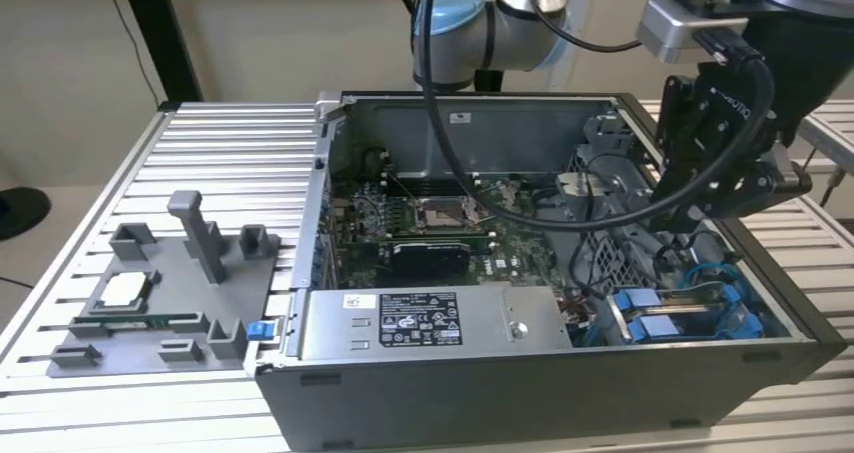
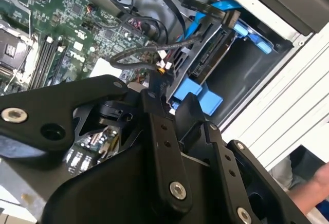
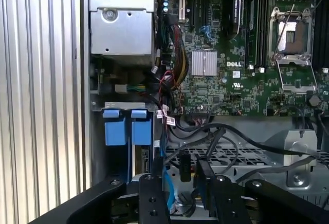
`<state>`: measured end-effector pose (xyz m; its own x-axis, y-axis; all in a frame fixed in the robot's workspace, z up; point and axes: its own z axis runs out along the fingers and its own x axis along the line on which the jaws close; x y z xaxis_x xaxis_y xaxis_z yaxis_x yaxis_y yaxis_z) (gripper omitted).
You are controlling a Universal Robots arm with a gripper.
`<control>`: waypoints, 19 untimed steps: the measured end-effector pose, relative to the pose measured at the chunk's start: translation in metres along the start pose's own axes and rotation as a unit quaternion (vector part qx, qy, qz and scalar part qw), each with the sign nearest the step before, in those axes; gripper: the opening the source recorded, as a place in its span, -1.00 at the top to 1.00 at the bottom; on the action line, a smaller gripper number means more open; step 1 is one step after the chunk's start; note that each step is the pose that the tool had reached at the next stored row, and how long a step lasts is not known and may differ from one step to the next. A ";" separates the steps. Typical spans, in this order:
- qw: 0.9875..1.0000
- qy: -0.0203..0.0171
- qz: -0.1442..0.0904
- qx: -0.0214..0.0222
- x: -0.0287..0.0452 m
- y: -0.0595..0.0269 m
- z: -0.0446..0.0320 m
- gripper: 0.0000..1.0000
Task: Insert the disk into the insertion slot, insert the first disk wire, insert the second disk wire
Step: 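Insert the first disk wire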
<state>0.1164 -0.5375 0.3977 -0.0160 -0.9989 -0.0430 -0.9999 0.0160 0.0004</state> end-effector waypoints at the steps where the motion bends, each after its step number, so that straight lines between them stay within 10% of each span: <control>1: 1.000 0.000 0.000 0.001 -0.0004 0.0000 0.0016 -1.00; 19: 1.000 0.000 -0.004 0.009 -0.0027 0.0052 0.0082 -1.00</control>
<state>0.1113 -0.5344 0.3896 -0.0072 -0.9990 -0.0434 -0.9998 0.0080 -0.0172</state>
